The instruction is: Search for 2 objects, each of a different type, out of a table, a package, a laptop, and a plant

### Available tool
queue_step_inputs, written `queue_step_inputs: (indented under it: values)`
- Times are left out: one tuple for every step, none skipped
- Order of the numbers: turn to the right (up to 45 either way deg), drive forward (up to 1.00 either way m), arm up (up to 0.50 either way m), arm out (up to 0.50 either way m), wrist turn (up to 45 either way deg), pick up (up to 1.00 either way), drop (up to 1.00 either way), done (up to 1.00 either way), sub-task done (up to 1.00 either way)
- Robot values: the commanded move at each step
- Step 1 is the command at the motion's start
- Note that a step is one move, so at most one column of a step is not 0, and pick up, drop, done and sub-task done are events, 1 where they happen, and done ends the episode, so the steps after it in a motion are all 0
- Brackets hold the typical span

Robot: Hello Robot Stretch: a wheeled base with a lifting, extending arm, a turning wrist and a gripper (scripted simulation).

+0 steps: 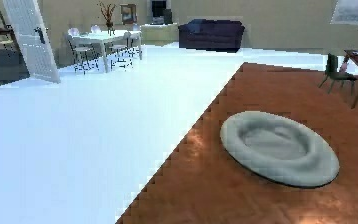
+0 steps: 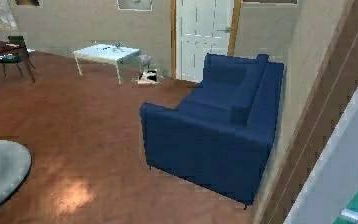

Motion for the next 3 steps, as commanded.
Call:
queue_step_inputs:
  values:
    - [0.0,1.0,0.0,0.0,0.0,0.0,0.0,0.0,0.0]
    - [-3.0,0.0,0.0,0.0,0.0,0.0,0.0,0.0,0.0]
    - [-12.0,0.0,0.0,0.0,0.0,0.0,0.0,0.0,0.0]
